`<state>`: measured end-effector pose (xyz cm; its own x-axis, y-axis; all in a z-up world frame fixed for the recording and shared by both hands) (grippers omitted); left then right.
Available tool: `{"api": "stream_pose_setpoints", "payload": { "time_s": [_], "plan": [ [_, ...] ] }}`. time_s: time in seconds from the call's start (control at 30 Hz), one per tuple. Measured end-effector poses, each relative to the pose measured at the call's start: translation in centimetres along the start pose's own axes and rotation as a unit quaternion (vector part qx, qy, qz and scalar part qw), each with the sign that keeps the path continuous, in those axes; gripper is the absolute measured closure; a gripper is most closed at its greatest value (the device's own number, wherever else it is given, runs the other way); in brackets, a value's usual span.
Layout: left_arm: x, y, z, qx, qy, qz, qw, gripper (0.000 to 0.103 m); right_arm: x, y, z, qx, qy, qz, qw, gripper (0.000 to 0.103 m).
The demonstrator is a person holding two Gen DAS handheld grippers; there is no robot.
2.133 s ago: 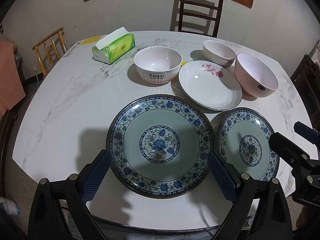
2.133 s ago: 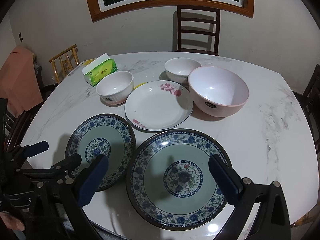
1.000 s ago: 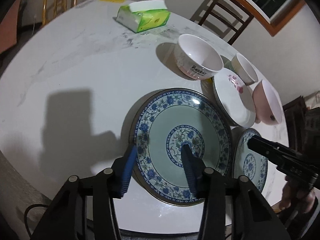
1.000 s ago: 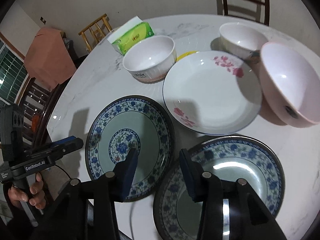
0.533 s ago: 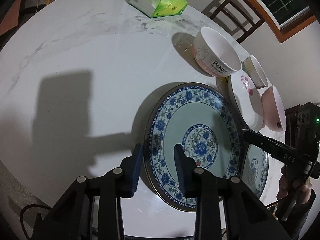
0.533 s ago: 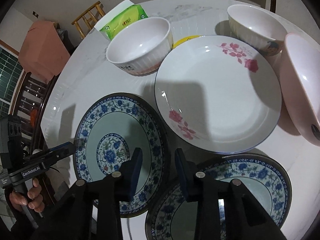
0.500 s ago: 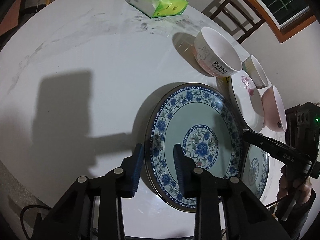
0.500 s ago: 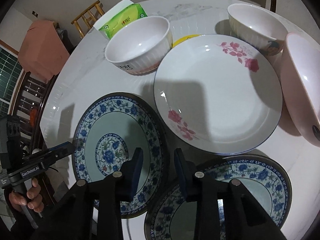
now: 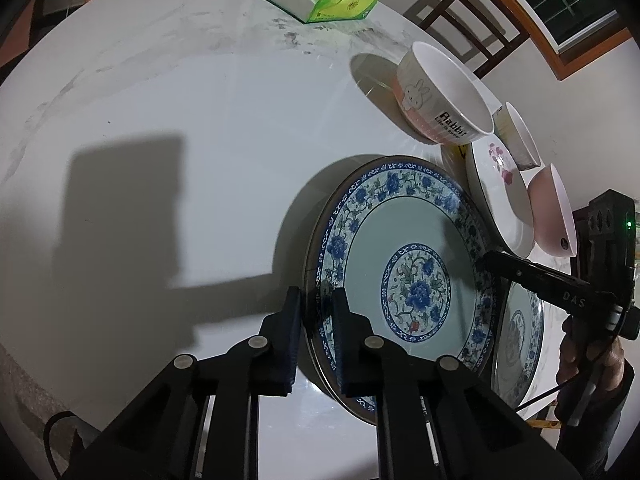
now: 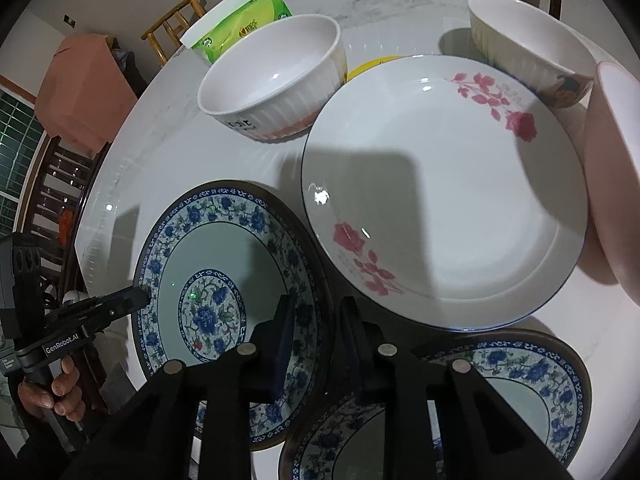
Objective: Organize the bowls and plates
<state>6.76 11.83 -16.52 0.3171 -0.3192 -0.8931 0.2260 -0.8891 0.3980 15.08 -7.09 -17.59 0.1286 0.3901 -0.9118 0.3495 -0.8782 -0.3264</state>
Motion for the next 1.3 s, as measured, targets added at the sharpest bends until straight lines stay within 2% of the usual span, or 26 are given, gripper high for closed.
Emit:
{"api": "stream_pose_setpoints", "payload": {
  "time_s": [0.27,0.4,0.93,1.3],
  "plan": [
    [0.2,0.2,-0.2,0.019,0.010,0.001,0.9998,0.091,0.3,0.4,0.6,0.005,0.000,0.004,1.000,0.083],
    [-0.1,0.0,-0.5,0.022,0.015,-0.004,0.9996,0.091,0.2,-0.7,1.3,0.007,0.006,0.010,1.000,0.083],
    [-2.4,-3.8,-2.2,0.028,0.036,-0.050,0.9977,0.090,1.1,-5.8,3.5,0.031,0.014,0.009,0.999,0.083],
    [-2.5,-5.8,-2.4,0.026,0.049,-0.055,0.9970,0.089,1.7,-5.8,3.5,0.032,0.014,0.003,0.999,0.083]
  ]
}}
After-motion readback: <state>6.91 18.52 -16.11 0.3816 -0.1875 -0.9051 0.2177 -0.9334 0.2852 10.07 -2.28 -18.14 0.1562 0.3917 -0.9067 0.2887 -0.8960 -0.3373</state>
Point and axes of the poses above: each gripper's, at about its wrist camera, not at the fingertips, and x roughly the way its jaws point, y to its right, z to its underside, the point moved 7 cm from there along x, roughly the way its jaws point, and after that the axes turned 2 degrees about -x, right-handed, at the moved point
